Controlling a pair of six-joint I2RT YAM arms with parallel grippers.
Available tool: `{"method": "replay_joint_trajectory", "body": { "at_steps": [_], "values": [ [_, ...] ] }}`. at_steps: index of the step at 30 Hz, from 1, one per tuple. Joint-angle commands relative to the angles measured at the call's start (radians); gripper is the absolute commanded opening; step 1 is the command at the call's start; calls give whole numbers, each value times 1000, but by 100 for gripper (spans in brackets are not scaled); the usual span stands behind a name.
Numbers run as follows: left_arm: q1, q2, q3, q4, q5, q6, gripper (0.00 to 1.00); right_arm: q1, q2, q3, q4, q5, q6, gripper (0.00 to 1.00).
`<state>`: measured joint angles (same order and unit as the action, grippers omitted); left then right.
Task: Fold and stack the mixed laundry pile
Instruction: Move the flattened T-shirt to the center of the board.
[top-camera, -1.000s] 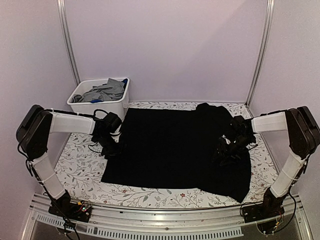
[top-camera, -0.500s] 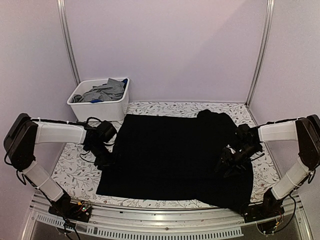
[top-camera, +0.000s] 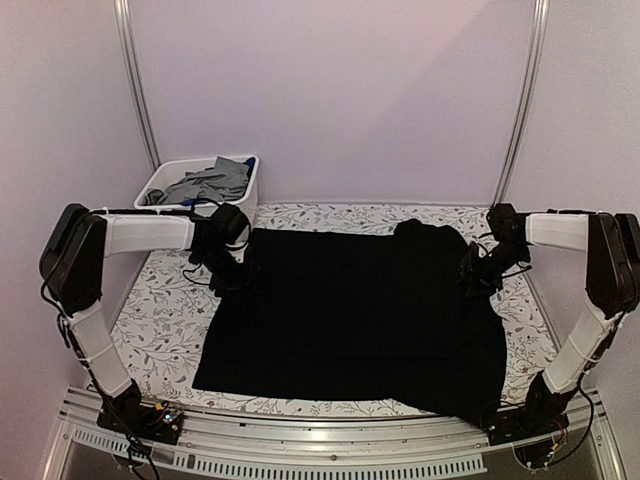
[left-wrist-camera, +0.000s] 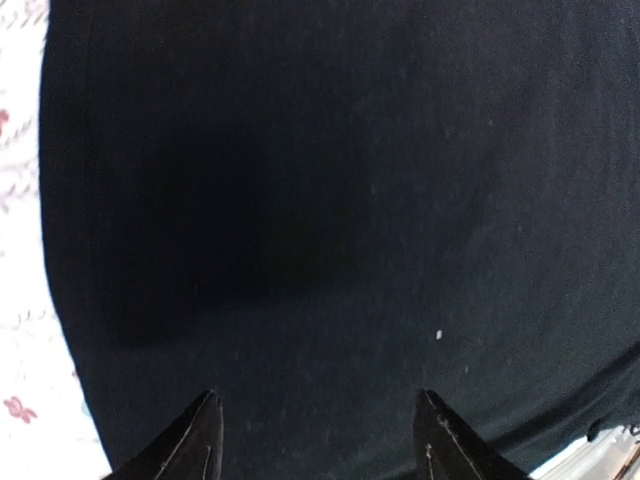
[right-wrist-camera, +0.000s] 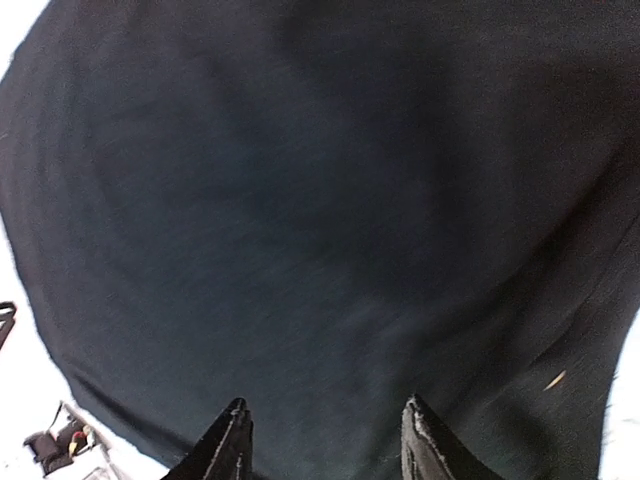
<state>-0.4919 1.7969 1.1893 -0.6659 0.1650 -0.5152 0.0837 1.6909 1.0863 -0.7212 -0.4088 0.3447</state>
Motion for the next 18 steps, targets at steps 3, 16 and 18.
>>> {"method": "replay_joint_trajectory", "body": {
  "at_steps": [3,16,18],
  "values": [
    [38,116,71,77,-17,16,63,-65,109,71,41,147,-6,48],
    [160,430,300,120,-13,60,60,-151,543,588,-1,174,-77,53],
    [167,477,368,99,-31,70,60,-159,595,685,-13,168,-79,53]
  ]
}}
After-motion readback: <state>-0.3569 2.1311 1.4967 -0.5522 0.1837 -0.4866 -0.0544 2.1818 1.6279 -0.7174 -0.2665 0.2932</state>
